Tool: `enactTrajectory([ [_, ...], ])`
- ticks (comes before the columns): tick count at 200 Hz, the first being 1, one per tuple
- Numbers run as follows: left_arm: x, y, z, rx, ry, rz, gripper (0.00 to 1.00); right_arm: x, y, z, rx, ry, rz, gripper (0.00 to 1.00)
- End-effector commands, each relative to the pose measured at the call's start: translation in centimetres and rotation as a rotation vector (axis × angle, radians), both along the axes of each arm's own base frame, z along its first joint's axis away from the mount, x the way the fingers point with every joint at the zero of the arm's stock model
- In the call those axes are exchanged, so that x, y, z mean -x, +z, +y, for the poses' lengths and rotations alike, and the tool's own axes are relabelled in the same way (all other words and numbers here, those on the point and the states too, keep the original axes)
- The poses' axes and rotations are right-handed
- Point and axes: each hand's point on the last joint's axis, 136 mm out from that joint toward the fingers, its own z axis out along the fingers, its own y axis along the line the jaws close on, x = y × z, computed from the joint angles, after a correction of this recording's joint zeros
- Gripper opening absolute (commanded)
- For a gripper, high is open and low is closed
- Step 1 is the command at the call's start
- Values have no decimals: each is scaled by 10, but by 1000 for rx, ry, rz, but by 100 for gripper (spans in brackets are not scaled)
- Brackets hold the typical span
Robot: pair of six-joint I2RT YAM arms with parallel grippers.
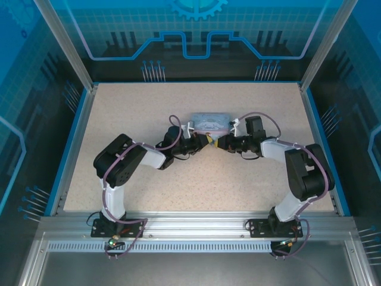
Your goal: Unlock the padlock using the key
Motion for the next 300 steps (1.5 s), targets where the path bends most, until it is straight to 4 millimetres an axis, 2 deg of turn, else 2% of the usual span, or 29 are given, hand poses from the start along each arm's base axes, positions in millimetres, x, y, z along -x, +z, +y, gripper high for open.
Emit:
enactTrajectory([
  [1,13,5,-5,-2,-31,30,0,5,17,4,-15,52,-118,30],
  [28,13,12,-4,-9,-32,10,0,9,23,-3,-44,25,-169,42],
  [37,13,15,-4,-6,-35,1,0,7,30,-6,-71,7,-199,44],
  [89,12,25,-5,27,-29,-12,0,21,47,-17,-110,-56,-238,48],
  [98,12,25,-4,23,-28,-3,0,25,44,-19,-43,-59,-281,48],
  [121,12,21,-4,11,-26,25,0,38,28,-31,283,-53,-416,48],
  [147,13,20,-3,0,-27,37,0,42,28,-38,464,-67,-583,46],
  [181,13,23,-3,-2,-30,42,0,46,17,-32,642,-20,-717,41],
  [245,16,26,-1,-15,-36,51,0,31,2,0,730,69,-777,31],
  [300,16,27,-1,-14,-42,55,0,17,0,9,778,111,-810,28],
])
